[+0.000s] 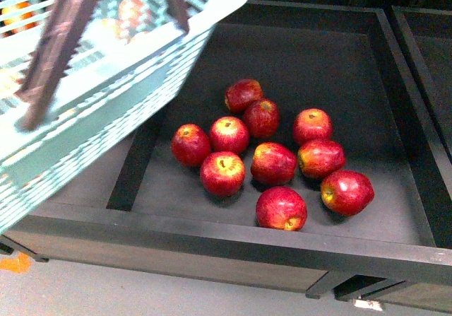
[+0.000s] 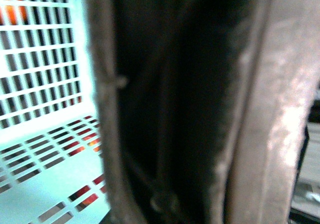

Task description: Pick mango and avocado into basket

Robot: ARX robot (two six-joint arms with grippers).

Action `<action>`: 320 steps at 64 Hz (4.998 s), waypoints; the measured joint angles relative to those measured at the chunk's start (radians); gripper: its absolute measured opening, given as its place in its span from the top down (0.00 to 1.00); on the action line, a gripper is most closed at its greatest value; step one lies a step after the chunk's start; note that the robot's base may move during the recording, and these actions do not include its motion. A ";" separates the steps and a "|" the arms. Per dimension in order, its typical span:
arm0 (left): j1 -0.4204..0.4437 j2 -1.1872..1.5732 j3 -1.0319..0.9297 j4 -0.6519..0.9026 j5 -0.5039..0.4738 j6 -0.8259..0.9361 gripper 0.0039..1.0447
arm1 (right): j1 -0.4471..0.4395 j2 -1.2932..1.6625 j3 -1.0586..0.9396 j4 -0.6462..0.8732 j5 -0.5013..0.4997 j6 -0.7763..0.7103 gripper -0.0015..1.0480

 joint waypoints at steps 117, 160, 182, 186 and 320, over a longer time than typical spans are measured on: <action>-0.274 0.232 0.256 0.008 0.161 0.082 0.87 | -0.656 2.127 0.949 0.255 -0.069 0.184 0.08; -0.274 0.232 0.256 0.008 0.161 0.082 0.87 | -0.581 2.460 1.233 0.191 -0.034 0.246 0.08; -0.274 0.232 0.256 0.008 0.162 0.082 0.87 | -0.578 2.544 1.341 0.160 -0.025 0.256 0.08; -0.274 0.232 0.256 0.008 0.161 0.082 0.87 | -0.577 2.558 1.358 0.155 -0.024 0.258 0.08; -0.274 0.232 0.256 0.008 0.161 0.082 0.87 | -0.394 1.268 0.763 0.125 -0.483 0.055 0.44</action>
